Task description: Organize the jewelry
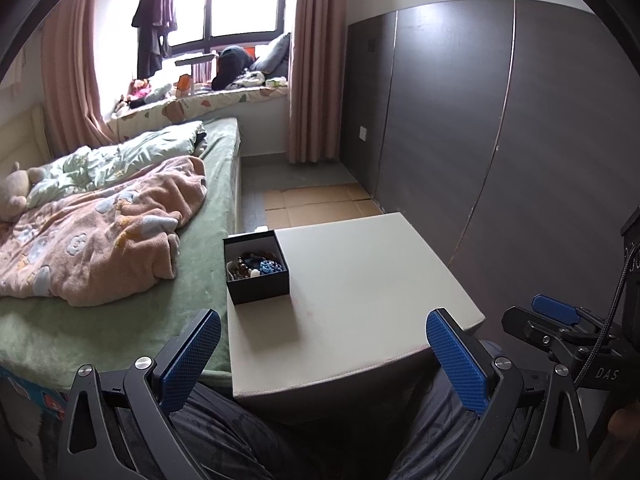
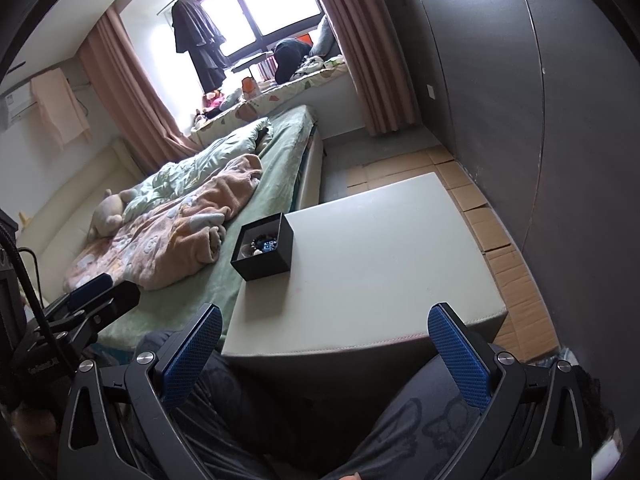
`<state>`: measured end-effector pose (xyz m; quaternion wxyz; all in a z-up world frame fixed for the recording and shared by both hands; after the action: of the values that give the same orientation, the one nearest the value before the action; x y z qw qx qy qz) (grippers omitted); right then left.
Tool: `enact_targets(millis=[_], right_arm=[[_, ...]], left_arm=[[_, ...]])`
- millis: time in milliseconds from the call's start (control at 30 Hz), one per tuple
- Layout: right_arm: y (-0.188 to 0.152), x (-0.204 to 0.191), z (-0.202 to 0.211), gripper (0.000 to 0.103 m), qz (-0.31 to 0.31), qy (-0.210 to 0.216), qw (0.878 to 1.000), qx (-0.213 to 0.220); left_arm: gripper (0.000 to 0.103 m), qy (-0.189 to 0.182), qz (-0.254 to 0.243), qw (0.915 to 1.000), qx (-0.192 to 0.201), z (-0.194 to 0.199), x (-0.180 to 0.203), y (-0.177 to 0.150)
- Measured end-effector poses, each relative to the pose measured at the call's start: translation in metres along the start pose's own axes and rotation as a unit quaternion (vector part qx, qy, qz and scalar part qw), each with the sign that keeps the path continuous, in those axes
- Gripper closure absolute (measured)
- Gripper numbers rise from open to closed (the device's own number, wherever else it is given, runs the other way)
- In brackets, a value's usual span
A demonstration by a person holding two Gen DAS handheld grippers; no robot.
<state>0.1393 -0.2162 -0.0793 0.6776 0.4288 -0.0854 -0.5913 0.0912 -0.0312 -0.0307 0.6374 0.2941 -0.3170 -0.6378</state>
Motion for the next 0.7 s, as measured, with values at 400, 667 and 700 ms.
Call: enact_targets(millis=[400, 667, 700], right_arm=[[-0.005, -0.005, -0.008, 0.0, 0.009, -0.001, 1.0, -0.012], [-0.005, -0.006, -0.01, 0.0, 0.006, 0.002, 1.0, -0.012], [-0.005, -0.006, -0.009, 0.0, 0.006, 0.003, 1.0, -0.011]], left_arm=[[0.0, 0.004, -0.002, 0.9999, -0.01, -0.003, -0.003, 0.0], [0.0, 0.013, 0.004, 0.9998, -0.014, -0.006, -0.012, -0.002], [0.0, 0.013, 0.005, 0.9998, -0.014, -0.005, -0.012, -0.002]])
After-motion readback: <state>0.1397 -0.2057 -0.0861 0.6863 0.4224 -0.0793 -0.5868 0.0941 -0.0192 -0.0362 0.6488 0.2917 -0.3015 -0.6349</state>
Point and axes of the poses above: each gripper's, at about its wrist camera, not at the fingertips, and z roughly against the way its jaws point, x to its right, y to its top, the point moved 7 cm from there along -z, roughly the way its jaws point, and after that the axes turned 1 degree about -z, right-handed, at the moved point
